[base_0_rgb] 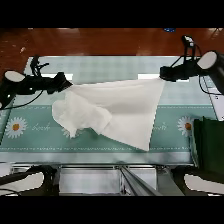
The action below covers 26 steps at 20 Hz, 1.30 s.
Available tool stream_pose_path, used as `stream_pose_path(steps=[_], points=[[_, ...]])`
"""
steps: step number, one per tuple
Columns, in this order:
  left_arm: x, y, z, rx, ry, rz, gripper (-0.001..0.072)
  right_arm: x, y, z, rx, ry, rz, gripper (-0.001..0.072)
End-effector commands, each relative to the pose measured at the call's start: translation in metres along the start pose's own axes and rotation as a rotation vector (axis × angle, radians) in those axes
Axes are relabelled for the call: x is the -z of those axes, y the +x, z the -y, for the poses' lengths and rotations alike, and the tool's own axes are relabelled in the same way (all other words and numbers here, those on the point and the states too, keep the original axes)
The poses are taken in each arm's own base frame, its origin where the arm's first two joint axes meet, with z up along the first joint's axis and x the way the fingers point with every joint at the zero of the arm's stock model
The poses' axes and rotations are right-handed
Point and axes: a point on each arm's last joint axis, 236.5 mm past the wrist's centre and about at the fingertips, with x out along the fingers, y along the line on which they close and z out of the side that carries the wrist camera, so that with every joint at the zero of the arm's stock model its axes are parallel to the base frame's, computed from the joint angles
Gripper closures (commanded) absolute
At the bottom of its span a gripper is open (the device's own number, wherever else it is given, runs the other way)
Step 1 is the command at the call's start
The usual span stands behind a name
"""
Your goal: Fold the shirts.
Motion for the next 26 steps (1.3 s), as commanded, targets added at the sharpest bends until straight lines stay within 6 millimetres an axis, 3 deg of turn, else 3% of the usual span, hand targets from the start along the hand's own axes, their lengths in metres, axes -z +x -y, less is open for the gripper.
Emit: stream_pose_path(steps=[1, 2, 3, 4, 5, 7, 9, 11, 13, 14, 16, 18, 20, 23, 26], points=[[-0.019, 0.039, -0.001, 0.041, -0.031, -0.067, 0.0689, -0.026, 0.052, 0.003, -0.023, 0.050, -0.010, 0.0686], [-0.017, 0.045, -0.001, 0.051, -0.034, -0.097, 0.0583, -0.027, 0.061, 0.003, -0.033, 0.063, -0.019, 0.0685], [-0.012, 0.048, 0.000, 0.060, -0.035, -0.134, 0.0295, -0.028, 0.067, 0.002, -0.042, 0.079, -0.024, 0.0649], [-0.003, 0.048, 0.001, 0.072, -0.034, -0.186, 0.0196, -0.028, 0.070, 0.001, -0.048, 0.095, -0.024, 0.0465], [0.001, 0.042, 0.000, 0.076, -0.023, -0.228, 0.0196, -0.029, 0.070, 0.001, -0.050, 0.095, -0.024, 0.0292], [-0.005, 0.012, -0.005, 0.086, -0.026, -0.281, 0.0197, -0.031, 0.054, 0.017, -0.027, 0.097, -0.058, 0.0299], [-0.015, -0.031, -0.016, 0.081, -0.043, -0.315, 0.0197, -0.036, 0.016, 0.050, 0.003, 0.135, -0.091, 0.0299], [-0.024, -0.076, -0.042, 0.003, -0.038, -0.277, 0.0197, -0.033, -0.028, 0.095, 0.062, 0.195, -0.089, 0.0300], [-0.017, -0.106, -0.077, -0.139, -0.026, -0.243, 0.0198, -0.003, -0.060, 0.137, 0.126, 0.273, -0.123, 0.0305], [-0.003, -0.114, -0.096, -0.206, -0.043, -0.252, 0.0198, 0.021, -0.065, 0.149, 0.139, 0.323, -0.138, 0.0305], [0.044, -0.111, -0.121, -0.240, -0.120, -0.318, 0.0198, 0.079, -0.056, 0.155, 0.139, 0.404, -0.164, 0.0305], [0.087, -0.098, -0.141, -0.244, -0.192, -0.375, 0.0198, 0.140, -0.040, 0.134, 0.079, 0.432, -0.195, 0.0305], [0.117, -0.083, -0.154, -0.245, -0.259, -0.400, 0.0197, 0.181, -0.033, 0.106, -0.004, 0.466, -0.217, 0.0305], [0.133, -0.060, -0.151, -0.176, -0.341, -0.359, 0.0198, 0.218, -0.035, 0.084, -0.053, 0.482, -0.246, 0.0305], [0.141, -0.044, -0.148, -0.172, -0.344, -0.352, 0.0198, 0.235, -0.041, 0.074, -0.068, 0.479, -0.272, 0.0306]])
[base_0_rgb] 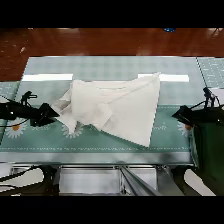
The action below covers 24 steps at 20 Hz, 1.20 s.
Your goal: Fold the shirts.
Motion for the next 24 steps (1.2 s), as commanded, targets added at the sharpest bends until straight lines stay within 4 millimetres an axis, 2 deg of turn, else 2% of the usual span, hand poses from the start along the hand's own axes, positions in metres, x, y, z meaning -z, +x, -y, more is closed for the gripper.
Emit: stream_pose_path(steps=[1, 4, 5, 6, 7, 13, 15, 17, 20, 22, 23, 24], points=[[0.006, 0.025, 0.001, 0.008, -0.013, 0.014, 0.0198, 0.037, 0.006, -0.002, -0.036, 0.012, -0.057, 0.0305], [0.011, 0.041, 0.012, -0.012, 0.040, -0.007, 0.0201, 0.058, 0.014, -0.004, -0.041, 0.009, -0.126, 0.0305], [0.015, 0.045, 0.015, -0.017, 0.057, -0.019, 0.0260, 0.066, 0.017, -0.006, -0.041, 0.007, -0.153, 0.0306], [0.017, 0.047, 0.017, -0.018, 0.080, -0.025, 0.0528, 0.075, 0.020, -0.007, -0.041, 0.004, -0.179, 0.0305], [0.018, 0.047, 0.018, -0.016, 0.089, -0.028, 0.0692, 0.085, 0.024, -0.010, -0.039, -0.003, -0.207, 0.0305], [0.026, 0.045, 0.021, -0.004, 0.128, -0.069, 0.0695, 0.130, 0.042, -0.028, -0.014, -0.076, -0.360, 0.0305], [0.027, 0.045, 0.021, -0.003, 0.128, -0.071, 0.0695, 0.146, 0.051, -0.045, -0.049, -0.097, -0.419, 0.0306], [0.027, 0.045, 0.021, -0.003, 0.128, -0.070, 0.0695, 0.151, 0.063, -0.059, -0.074, -0.113, -0.424, 0.0305], [0.026, 0.045, 0.021, -0.003, 0.127, -0.070, 0.0695, 0.148, 0.080, -0.085, -0.128, -0.104, -0.393, 0.0319], [0.028, 0.045, 0.021, -0.001, 0.127, -0.076, 0.0695, 0.140, 0.084, -0.111, -0.202, -0.145, -0.374, 0.0507], [0.029, 0.043, 0.022, 0.002, 0.130, -0.086, 0.0695, 0.133, 0.082, -0.125, -0.245, -0.180, -0.356, 0.0625], [0.030, 0.039, 0.025, 0.012, 0.129, -0.098, 0.0695, 0.123, 0.078, -0.135, -0.268, -0.209, -0.332, 0.0685]])
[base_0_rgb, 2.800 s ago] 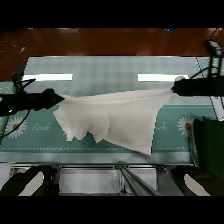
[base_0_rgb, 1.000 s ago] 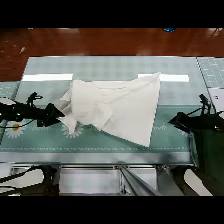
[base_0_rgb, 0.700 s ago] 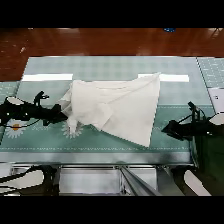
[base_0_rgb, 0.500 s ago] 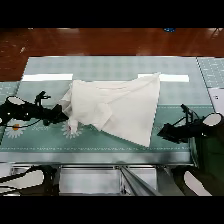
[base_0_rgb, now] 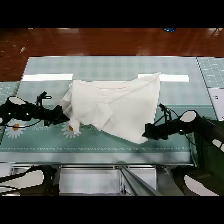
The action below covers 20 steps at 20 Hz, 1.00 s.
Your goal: Fold the shirts.
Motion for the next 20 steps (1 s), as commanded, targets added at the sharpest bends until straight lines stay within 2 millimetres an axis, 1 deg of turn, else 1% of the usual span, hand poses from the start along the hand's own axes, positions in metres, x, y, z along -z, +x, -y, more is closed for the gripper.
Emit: stream_pose_path(steps=[1, 3, 4, 5, 6, 8, 9, 11, 13, 15, 17, 18, 20], points=[[0.003, -0.011, 0.005, 0.028, 0.002, -0.030, 0.0695, -0.028, -0.009, -0.039, -0.087, -0.099, 0.059, 0.0685], [-0.006, -0.036, 0.011, 0.065, 0.024, -0.002, 0.0695, -0.049, -0.033, -0.044, -0.073, -0.145, 0.092, 0.0686], [-0.015, -0.055, 0.019, 0.107, 0.042, 0.041, 0.0695, -0.061, -0.048, -0.046, -0.071, -0.159, 0.117, 0.0686], [-0.025, -0.076, 0.032, 0.165, 0.060, 0.103, 0.0695, -0.077, -0.067, -0.048, -0.070, -0.168, 0.164, 0.0686], [-0.037, -0.103, 0.048, 0.238, 0.081, 0.192, 0.0695, -0.092, -0.088, -0.052, -0.072, -0.178, 0.220, 0.0686], [-0.055, -0.160, 0.082, 0.380, 0.118, 0.380, 0.0695, -0.122, -0.141, -0.062, -0.080, -0.201, 0.366, 0.0687], [-0.059, -0.189, 0.100, 0.444, 0.151, 0.463, 0.0695, -0.132, -0.167, -0.069, -0.080, -0.219, 0.434, 0.0686], [-0.054, -0.236, 0.135, 0.532, 0.237, 0.578, 0.0695, -0.144, -0.224, -0.088, -0.075, -0.277, 0.570, 0.0686], [-0.040, -0.276, 0.170, 0.575, 0.343, 0.673, 0.0695, -0.142, -0.282, -0.112, -0.055, -0.355, 0.700, 0.0686], [-0.023, -0.316, 0.203, 0.591, 0.453, 0.773, 0.0695, -0.132, -0.343, -0.136, -0.039, -0.424, 0.850, 0.0686], [-0.001, -0.362, 0.236, 0.601, 0.556, 0.884, 0.0695, -0.114, -0.401, -0.157, -0.011, -0.481, 0.997, 0.0686], [0.012, -0.386, 0.252, 0.595, 0.616, 0.953, 0.0695, -0.104, -0.425, -0.167, 0.003, -0.505, 1.060, 0.0686], [0.041, -0.428, 0.280, 0.557, 0.713, 1.074, 0.0695, -0.078, -0.464, -0.186, 0.034, -0.560, 1.169, 0.0686]])
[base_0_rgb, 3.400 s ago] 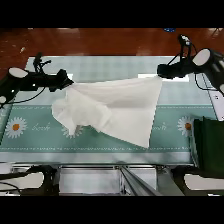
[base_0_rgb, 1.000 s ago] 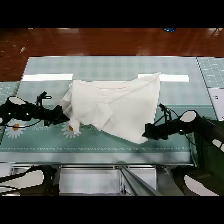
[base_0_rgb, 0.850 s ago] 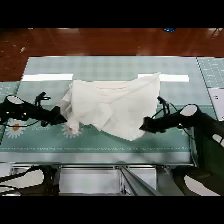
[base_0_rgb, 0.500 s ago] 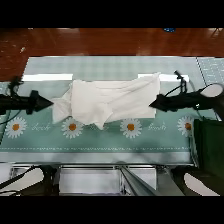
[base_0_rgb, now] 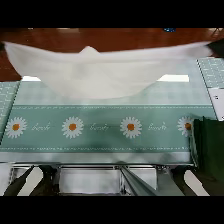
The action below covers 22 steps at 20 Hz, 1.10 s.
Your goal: Fold the shirts.
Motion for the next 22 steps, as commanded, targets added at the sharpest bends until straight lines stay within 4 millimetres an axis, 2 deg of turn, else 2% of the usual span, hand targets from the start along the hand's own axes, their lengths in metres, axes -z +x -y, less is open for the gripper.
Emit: stream_pose_path(steps=[1, 3, 5, 8, 10, 12, 14, 16, 18, 20, 22], points=[[-0.050, -0.033, 0.099, 0.032, 0.234, 0.180, 0.0695, -0.055, -0.075, -0.038, 0.049, -0.134, 0.208, 0.0686], [-0.064, -0.051, 0.156, 0.022, 0.394, 0.271, 0.0695, -0.074, -0.113, -0.064, 0.068, -0.204, 0.318, 0.0686], [-0.069, -0.070, 0.201, -0.041, 0.534, 0.349, 0.0695, -0.088, -0.151, -0.088, 0.108, -0.284, 0.414, 0.0686], [-0.067, -0.098, 0.243, -0.228, 0.703, 0.439, 0.0695, -0.096, -0.199, -0.116, 0.179, -0.374, 0.521, 0.0686], [-0.061, -0.123, 0.269, -0.338, 0.803, 0.501, 0.0695, -0.091, -0.225, -0.126, 0.239, -0.407, 0.563, 0.0686], [-0.056, -0.158, 0.292, -0.415, 0.873, 0.577, 0.0695, -0.079, -0.240, -0.128, 0.289, -0.417, 0.567, 0.0687], [-0.055, -0.194, 0.305, -0.440, 0.873, 0.649, 0.0695, -0.068, -0.248, -0.133, 0.291, -0.421, 0.558, 0.0686], [-0.055, -0.211, 0.297, -0.450, 0.830, 0.655, 0.0695, -0.059, -0.246, -0.140, 0.245, -0.433, 0.533, 0.0686], [-0.054, -0.213, 0.263, -0.520, 0.754, 0.583, 0.0695, -0.050, -0.243, -0.128, 0.264, -0.407, 0.482, 0.0686], [-0.054, -0.201, 0.222, -0.610, 0.694, 0.489, 0.0695, -0.044, -0.240, -0.113, 0.300, -0.378, 0.438, 0.0686], [-0.051, -0.172, 0.179, -0.647, 0.623, 0.364, 0.0695, -0.032, -0.220, -0.100, 0.292, -0.345, 0.362, 0.0686]])
